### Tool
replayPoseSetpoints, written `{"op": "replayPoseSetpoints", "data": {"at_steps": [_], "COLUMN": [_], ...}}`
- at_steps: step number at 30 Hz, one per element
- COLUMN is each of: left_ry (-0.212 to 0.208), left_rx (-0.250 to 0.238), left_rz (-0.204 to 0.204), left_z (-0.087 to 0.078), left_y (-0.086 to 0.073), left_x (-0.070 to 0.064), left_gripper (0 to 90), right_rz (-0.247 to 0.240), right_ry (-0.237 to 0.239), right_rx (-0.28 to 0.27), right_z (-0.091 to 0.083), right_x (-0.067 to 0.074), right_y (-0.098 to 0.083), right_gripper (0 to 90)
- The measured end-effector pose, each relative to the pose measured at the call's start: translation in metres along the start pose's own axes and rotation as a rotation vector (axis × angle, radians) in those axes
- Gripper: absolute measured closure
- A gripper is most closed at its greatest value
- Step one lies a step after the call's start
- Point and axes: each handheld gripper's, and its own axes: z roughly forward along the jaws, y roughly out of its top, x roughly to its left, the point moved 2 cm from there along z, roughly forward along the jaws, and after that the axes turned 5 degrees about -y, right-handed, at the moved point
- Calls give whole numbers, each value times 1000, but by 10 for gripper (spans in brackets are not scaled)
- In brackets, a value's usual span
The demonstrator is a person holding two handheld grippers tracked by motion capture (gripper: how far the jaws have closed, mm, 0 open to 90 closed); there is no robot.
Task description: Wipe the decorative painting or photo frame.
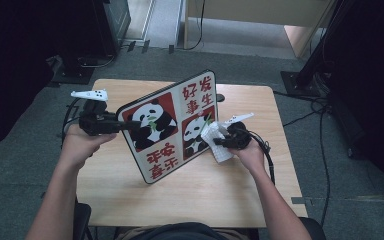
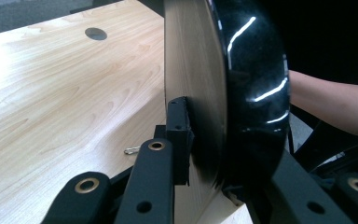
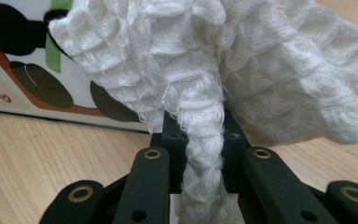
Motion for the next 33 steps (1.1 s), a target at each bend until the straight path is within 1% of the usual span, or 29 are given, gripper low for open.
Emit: {"op": "replayPoseSetpoints", "data": {"at_steps": [1, 3, 4, 7, 8, 9, 11, 13, 14, 16, 18, 19, 21, 22, 23, 24, 25, 26, 28, 29, 32, 33], "left_ry": [2, 8, 18, 17, 11, 11, 1, 0, -3, -6, -5, -5, -6, -11, -11, -10, -10, -10, -10, -4, -6, -6], "left_rx": [1, 0, 8, 12, 11, 11, 6, 6, 4, 2, 2, 3, 3, 2, 2, 4, 4, 5, 5, 4, 3, 3], "left_rz": [1, -4, 1, 3, 0, 0, -4, -3, -3, -4, -3, -3, -3, -6, -6, -8, -8, -9, -10, -9, -10, -10], "left_z": [0, 1, 1, 1, 0, 0, 1, 1, 1, 1, 1, 1, 1, 1, 1, 0, 0, 0, 0, 0, 0, 0], "left_y": [0, 1, 2, 2, 2, 2, 2, 2, 2, 2, 2, 2, 2, 1, 1, 1, 1, 1, 1, 1, 1, 1], "left_x": [0, 0, -2, -2, 0, 0, 1, 2, 2, 3, 3, 2, 2, 3, 3, 2, 2, 2, 2, 2, 2, 2], "left_gripper": [780, 781, 783, 782, 782, 781, 779, 779, 779, 778, 778, 778, 777, 775, 774, 774, 774, 774, 774, 775, 776, 776], "right_rz": [7, 10, 10, 16, 10, 20, 19, 25, 25, 27, 27, 28, 26, 22, 22, 27, 27, 22, 14, 18, 17, 17], "right_ry": [9, 14, 13, 20, 20, 24, 28, 30, 30, 30, 32, 27, 28, 24, 24, 20, 20, 24, 24, 24, 21, 21], "right_rx": [0, -1, 2, 5, 3, 2, -3, -1, -6, -14, -16, -20, -26, -41, -41, -44, -44, -58, -65, -76, -75, -75], "right_z": [1, 1, 0, -1, -4, -6, -12, -15, -21, -28, -30, -35, -37, -42, -42, -46, -46, -52, -54, -62, -72, -72], "right_x": [-1, -1, -2, -3, -4, -3, -4, -3, -1, 1, 1, 3, 3, 3, 3, 3, 3, 3, 3, 4, 6, 6], "right_y": [-1, -2, -2, -2, -1, 0, 2, 4, 6, 9, 11, 14, 16, 21, 21, 28, 28, 35, 38, 45, 54, 54], "right_gripper": [784, 784, 785, 786, 788, 790, 796, 797, 801, 803, 803, 803, 803, 803, 803, 803, 803, 802, 802, 802, 802, 802]}}
